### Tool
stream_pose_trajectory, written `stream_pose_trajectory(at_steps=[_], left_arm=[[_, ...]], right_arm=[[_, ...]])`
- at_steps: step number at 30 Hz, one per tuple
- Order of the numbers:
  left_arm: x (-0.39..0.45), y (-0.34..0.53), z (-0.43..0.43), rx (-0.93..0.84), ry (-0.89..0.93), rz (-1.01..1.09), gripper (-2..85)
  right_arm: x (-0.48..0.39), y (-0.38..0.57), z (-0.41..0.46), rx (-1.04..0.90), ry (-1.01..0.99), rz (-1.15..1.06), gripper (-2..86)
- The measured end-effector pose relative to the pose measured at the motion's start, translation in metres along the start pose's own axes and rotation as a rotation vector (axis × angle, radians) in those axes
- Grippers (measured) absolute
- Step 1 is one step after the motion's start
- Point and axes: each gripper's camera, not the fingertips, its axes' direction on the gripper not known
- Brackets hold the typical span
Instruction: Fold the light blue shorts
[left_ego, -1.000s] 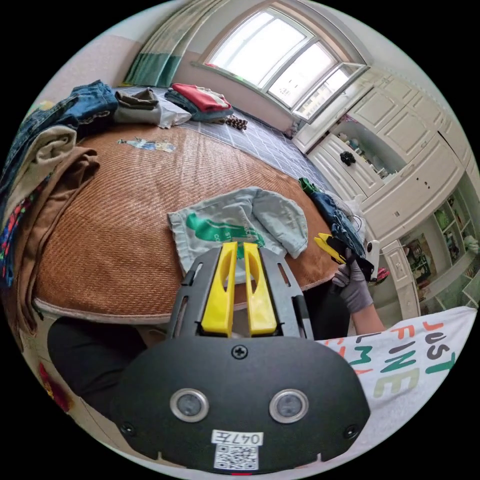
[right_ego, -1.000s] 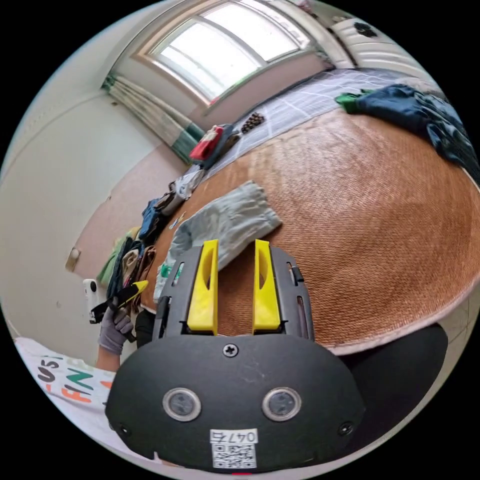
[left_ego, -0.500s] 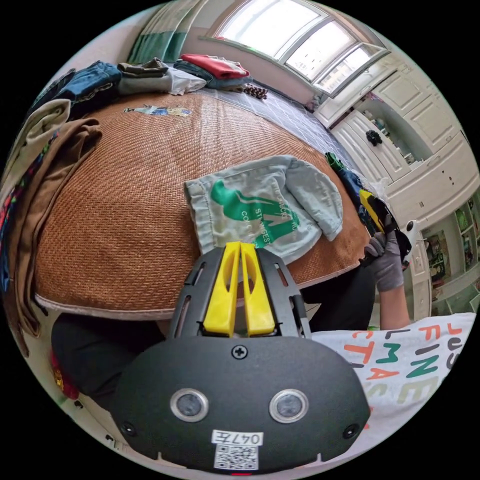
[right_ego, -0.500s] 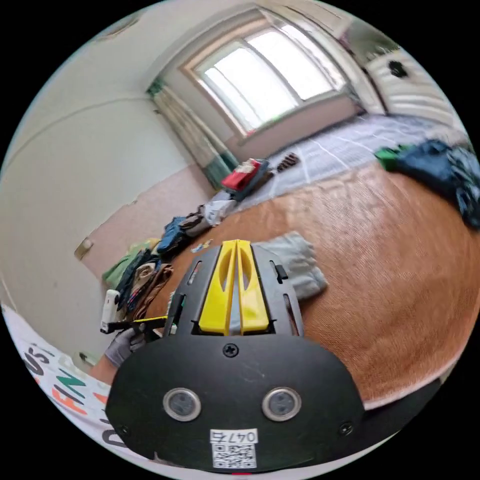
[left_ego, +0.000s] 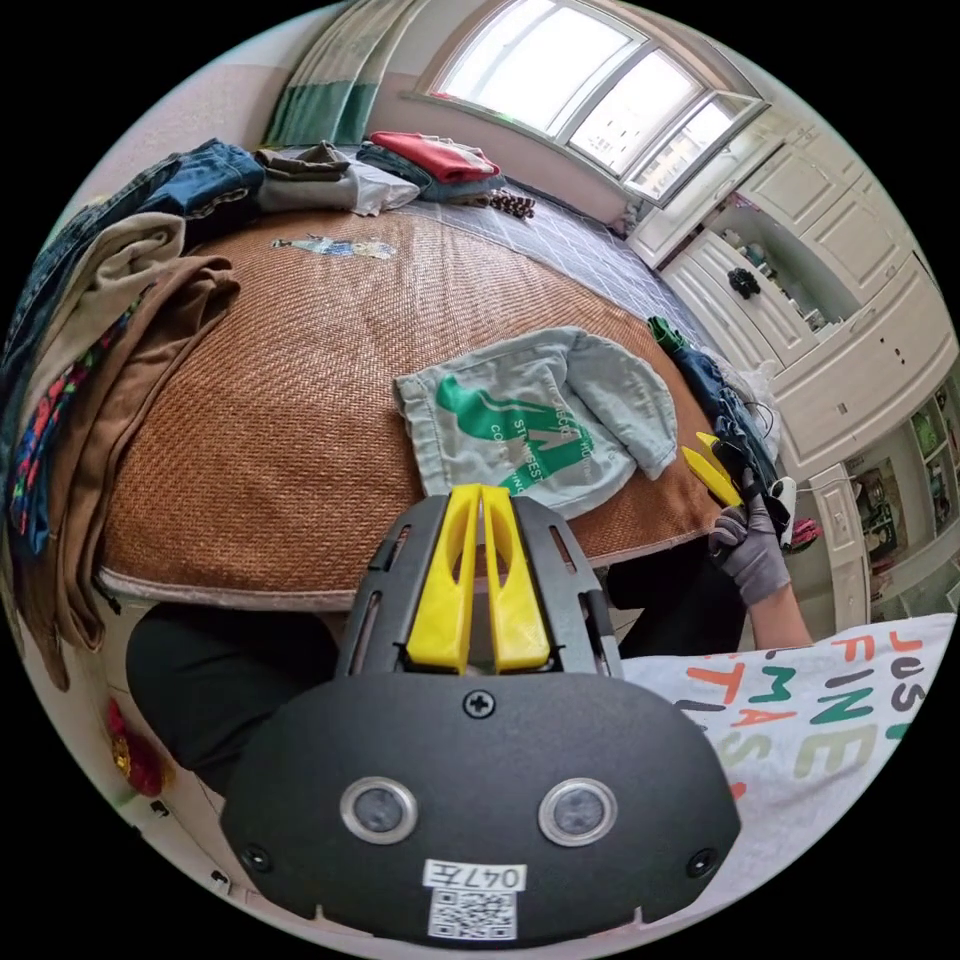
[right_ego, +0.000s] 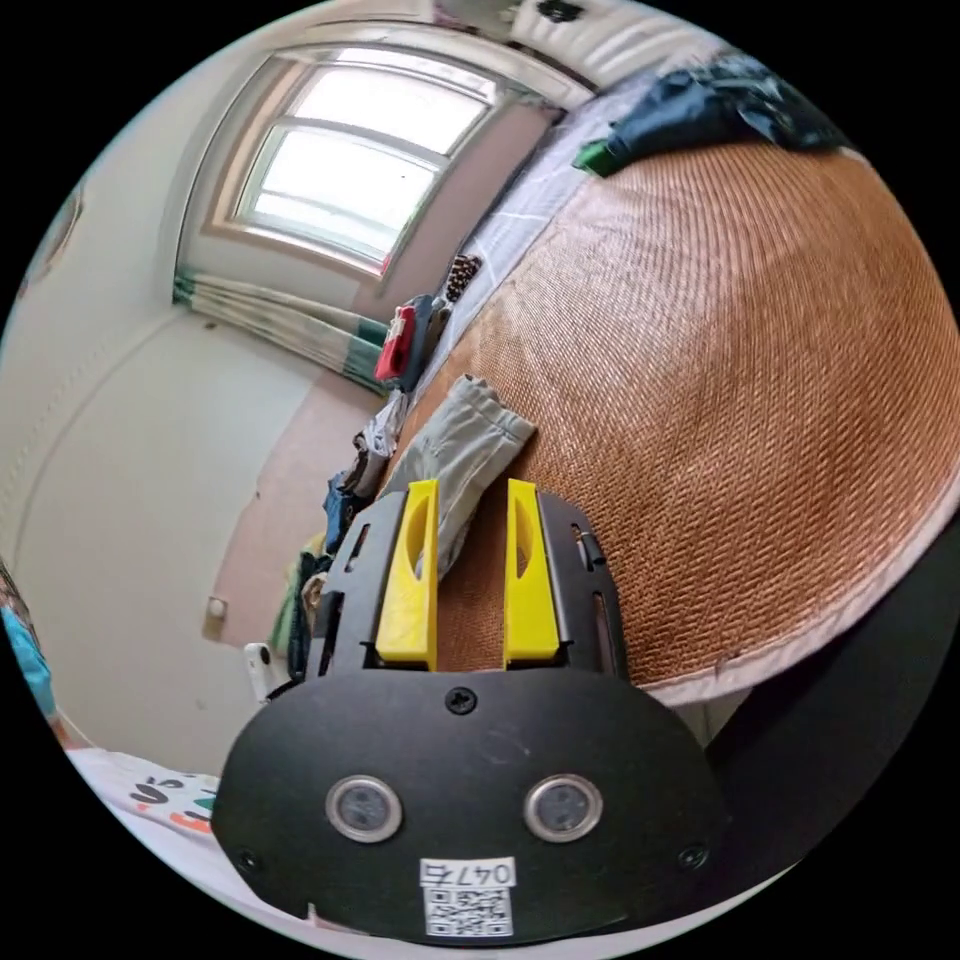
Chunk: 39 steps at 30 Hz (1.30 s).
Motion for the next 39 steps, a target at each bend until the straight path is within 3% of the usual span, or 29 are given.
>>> stream_pose_trajectory(at_steps=[8,11,14,18,19,22,26,31,35,39], left_arm=[[0.03,-0.038,-0.015,0.032,0.048,0.096,-1.0],[0.023,-0.028,-0.022,0.02,0.033,0.079,-1.0],[0.005,-0.017,-0.021,0.009,0.031,0.011,-1.0],[-0.003,-0.014,-0.02,0.003,-0.003,-0.05,-1.0],[-0.001,-0.016,-0.023,0.011,-0.017,-0.054,-0.9],[0.006,-0.02,-0.034,0.025,-0.029,-0.05,-0.8],[0.012,-0.024,-0.039,0.014,-0.021,-0.037,1.3],[0.031,-0.038,-0.042,0.013,-0.054,-0.026,5.4],[0.104,-0.047,-0.057,0.063,-0.202,0.243,7.3],[0.157,-0.045,-0.06,0.06,-0.128,0.437,9.5]], right_arm=[[0.003,-0.006,0.051,0.002,-0.162,0.086,-0.5],[-0.061,-0.008,0.053,0.052,-0.105,-0.079,-0.9],[-0.148,-0.004,0.086,-0.015,-0.214,-0.297,-0.6],[-0.267,0.047,0.198,-0.487,-0.41,-0.67,4.2],[-0.279,0.064,0.229,-0.654,-0.465,-0.697,6.9],[-0.271,0.092,0.255,-0.84,-0.565,-0.694,6.7],[-0.226,0.078,0.218,-0.687,-0.37,-0.64,5.2],[-0.153,0.018,0.124,-0.279,0.04,-0.421,5.6],[-0.142,-0.009,0.119,-0.244,0.161,-0.398,7.0],[-0.148,-0.023,0.156,-0.347,0.179,-0.406,2.3]])
